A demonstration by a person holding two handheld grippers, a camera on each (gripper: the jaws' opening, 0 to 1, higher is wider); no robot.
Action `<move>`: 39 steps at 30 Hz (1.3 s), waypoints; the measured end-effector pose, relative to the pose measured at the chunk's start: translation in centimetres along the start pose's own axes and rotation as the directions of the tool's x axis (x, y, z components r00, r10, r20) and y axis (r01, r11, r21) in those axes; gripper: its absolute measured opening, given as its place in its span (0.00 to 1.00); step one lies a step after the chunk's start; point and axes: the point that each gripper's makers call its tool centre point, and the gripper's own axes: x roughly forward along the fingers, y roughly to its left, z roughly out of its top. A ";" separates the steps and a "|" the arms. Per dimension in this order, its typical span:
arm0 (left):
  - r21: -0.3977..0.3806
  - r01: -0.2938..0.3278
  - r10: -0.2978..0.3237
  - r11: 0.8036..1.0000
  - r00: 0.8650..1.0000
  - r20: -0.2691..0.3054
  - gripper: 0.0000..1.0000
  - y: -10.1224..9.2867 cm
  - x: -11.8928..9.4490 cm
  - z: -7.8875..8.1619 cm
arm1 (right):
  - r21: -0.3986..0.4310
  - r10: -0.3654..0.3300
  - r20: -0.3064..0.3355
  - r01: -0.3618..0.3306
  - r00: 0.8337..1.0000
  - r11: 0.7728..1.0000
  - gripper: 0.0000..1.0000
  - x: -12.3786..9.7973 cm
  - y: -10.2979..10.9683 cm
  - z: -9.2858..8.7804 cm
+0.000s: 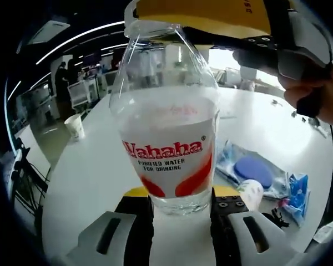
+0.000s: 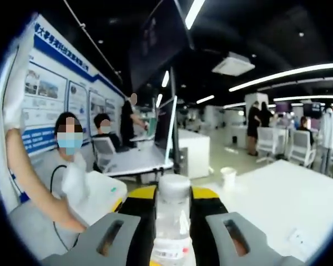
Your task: Arrange the tabletop items into an orderly group along one side of the table until the central work area is clear of visible clutter.
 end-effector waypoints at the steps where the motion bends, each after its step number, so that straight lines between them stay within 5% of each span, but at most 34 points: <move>1: 0.004 -0.019 0.019 1.000 1.000 0.000 0.35 0.3 0.1 0.1 | 0.001 0.007 0.001 -0.007 1.000 1.000 0.18 0.0 -0.3 0.0; 20: -0.009 -0.089 0.088 0.996 0.995 -0.050 0.35 0.5 5.3 -0.5 | -0.050 0.069 -0.016 -0.069 0.998 0.996 0.18 -0.4 -3.6 -3.1; 39: 0.008 -0.157 0.157 0.988 0.983 -0.094 0.35 1.8 7.1 -2.2 | -0.034 0.102 -0.024 -0.103 0.994 0.994 0.18 0.1 -4.4 -5.4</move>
